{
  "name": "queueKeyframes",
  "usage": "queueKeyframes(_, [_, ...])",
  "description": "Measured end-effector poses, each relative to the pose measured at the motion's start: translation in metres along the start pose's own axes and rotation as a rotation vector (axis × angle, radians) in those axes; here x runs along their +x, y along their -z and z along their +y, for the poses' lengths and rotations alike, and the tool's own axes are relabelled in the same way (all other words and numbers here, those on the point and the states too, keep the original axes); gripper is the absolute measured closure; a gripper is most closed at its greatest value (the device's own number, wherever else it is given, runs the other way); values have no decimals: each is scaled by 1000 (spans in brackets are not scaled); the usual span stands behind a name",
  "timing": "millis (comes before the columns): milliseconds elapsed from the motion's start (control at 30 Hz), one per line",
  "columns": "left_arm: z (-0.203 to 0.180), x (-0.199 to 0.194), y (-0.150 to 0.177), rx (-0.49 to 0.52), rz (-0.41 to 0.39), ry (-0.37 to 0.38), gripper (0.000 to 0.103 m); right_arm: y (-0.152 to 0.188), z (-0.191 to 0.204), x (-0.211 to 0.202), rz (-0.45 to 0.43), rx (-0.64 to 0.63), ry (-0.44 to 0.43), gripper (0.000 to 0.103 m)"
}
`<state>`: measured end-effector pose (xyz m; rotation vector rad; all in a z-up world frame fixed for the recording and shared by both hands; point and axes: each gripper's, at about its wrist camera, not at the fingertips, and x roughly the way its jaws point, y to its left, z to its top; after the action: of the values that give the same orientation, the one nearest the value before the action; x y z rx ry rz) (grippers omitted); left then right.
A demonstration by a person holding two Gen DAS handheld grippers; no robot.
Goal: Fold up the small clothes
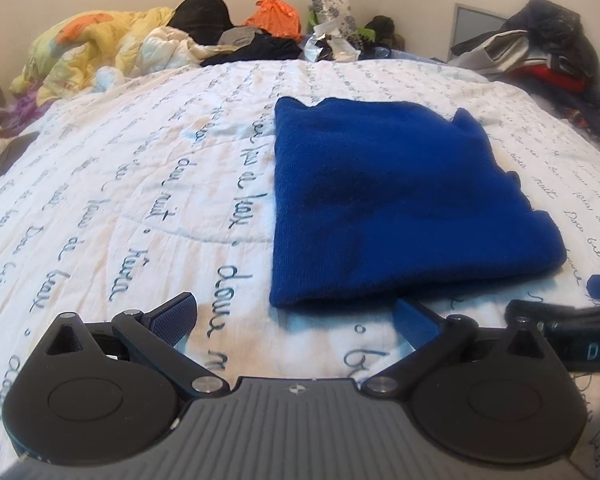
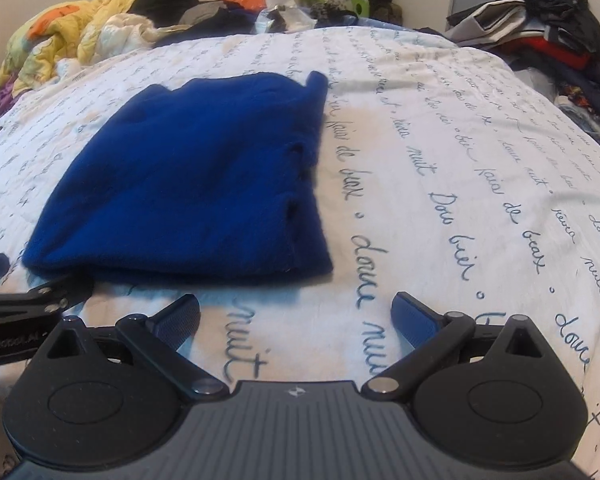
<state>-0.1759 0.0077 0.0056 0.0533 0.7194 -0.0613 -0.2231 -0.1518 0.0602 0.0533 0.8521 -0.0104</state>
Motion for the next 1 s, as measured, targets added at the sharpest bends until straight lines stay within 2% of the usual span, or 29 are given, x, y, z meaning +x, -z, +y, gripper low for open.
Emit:
queueKeyframes(300, [2, -2, -2, 12, 34, 13, 0, -3, 2, 0, 24, 6, 3, 0])
queueKeyframes(567, [1, 1, -12, 6, 113, 14, 0, -2, 2, 1, 19, 8, 4, 0])
queueKeyframes(1000, [-1, 1, -12, 7, 122, 10, 0, -2, 2, 2, 19, 6, 3, 0])
